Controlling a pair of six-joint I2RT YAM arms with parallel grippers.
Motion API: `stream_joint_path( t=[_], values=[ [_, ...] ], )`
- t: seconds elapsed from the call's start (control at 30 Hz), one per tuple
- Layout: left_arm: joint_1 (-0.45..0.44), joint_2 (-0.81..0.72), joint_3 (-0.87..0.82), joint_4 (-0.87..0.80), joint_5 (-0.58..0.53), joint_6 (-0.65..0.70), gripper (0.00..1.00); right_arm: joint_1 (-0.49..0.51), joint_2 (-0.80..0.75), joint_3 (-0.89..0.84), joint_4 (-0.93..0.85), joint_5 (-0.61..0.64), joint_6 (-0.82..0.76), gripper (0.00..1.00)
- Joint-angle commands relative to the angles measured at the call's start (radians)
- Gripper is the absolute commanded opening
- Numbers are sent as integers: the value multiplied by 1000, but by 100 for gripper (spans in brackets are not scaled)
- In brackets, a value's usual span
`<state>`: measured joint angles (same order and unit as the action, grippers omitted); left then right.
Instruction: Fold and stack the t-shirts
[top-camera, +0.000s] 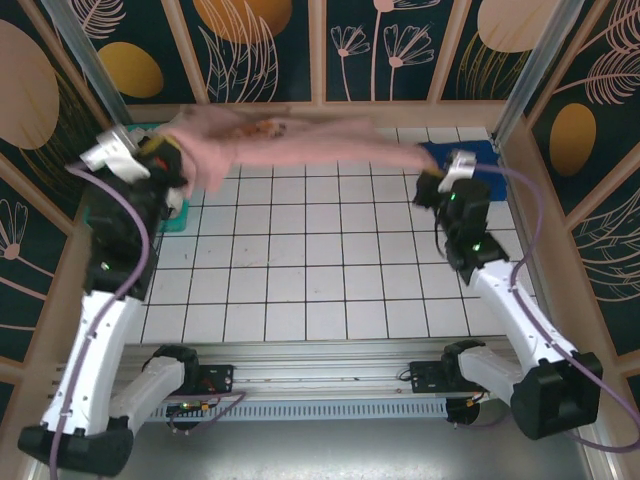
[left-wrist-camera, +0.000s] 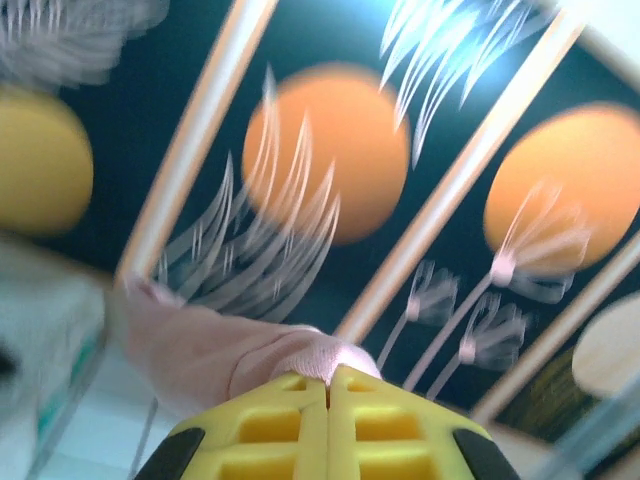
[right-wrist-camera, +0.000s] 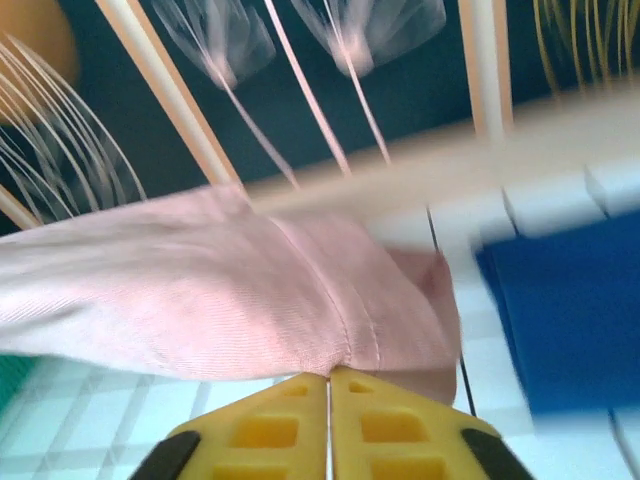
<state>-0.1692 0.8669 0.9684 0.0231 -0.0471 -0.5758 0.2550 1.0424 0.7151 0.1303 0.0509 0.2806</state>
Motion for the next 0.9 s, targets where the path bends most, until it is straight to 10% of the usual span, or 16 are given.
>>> stream_joint_path(
  t=[0.0, 0.1, 0.33, 0.6, 0.87],
  values=[
    [-2, 46, -302, 33, 126, -171, 0, -8, 18, -183, 45, -15, 127, 34],
    [-4, 89, -445, 47, 155, -219, 0, -9, 54, -208, -74, -60, 202, 54],
    [-4, 146, -522, 64, 86, -219, 0, 20, 120, -135, -90, -102, 233, 63],
    [-4, 172, -474, 13, 22, -179, 1, 32, 664, 323, -93, -76, 56, 64],
    [-4, 189, -460, -50, -18, -152, 65, 88, 1160, 926, -278, -19, -90, 59]
  ],
)
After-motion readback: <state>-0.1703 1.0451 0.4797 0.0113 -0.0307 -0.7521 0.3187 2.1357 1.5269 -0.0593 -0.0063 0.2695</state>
